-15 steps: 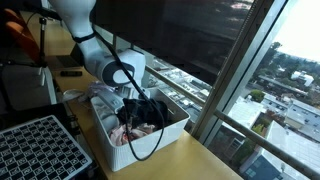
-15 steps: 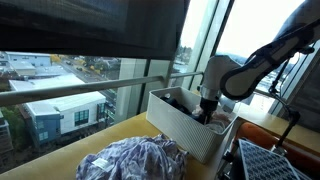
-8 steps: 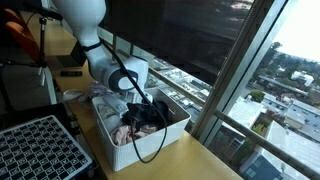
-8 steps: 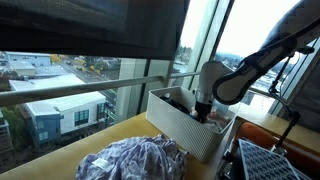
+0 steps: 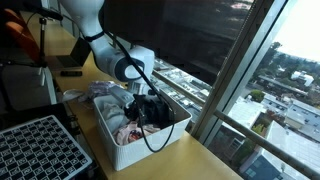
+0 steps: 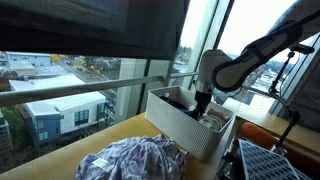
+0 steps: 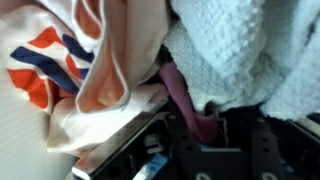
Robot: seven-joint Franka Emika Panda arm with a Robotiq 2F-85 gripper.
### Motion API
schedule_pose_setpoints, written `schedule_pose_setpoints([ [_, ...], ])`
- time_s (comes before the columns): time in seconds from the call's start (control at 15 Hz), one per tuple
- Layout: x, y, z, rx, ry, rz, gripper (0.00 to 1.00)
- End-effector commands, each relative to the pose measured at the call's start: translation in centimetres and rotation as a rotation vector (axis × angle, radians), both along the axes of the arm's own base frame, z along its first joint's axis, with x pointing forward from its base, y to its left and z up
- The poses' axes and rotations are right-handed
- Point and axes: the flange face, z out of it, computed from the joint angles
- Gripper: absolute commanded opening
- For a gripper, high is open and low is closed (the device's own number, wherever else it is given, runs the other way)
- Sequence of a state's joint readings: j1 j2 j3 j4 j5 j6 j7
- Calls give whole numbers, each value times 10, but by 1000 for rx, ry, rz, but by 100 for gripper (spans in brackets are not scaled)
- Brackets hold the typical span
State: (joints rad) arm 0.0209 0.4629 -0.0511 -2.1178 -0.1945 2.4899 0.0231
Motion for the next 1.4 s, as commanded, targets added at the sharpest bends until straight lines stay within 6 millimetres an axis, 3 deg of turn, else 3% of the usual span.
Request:
schedule_pose_setpoints([
  [0.0,-6,-7,46,-10,-8,-30,1],
  [0.13,-6,-6,79,-16,-32,-34,4],
  [0.4,-2,5,170,-18,-131,-30,5],
  [0.8,-2,32,321,-19,-330,11,5],
  [1.07,-7,81,413,-13,-459,84,5],
  [1.33,-19,153,486,-3,-544,190,5],
])
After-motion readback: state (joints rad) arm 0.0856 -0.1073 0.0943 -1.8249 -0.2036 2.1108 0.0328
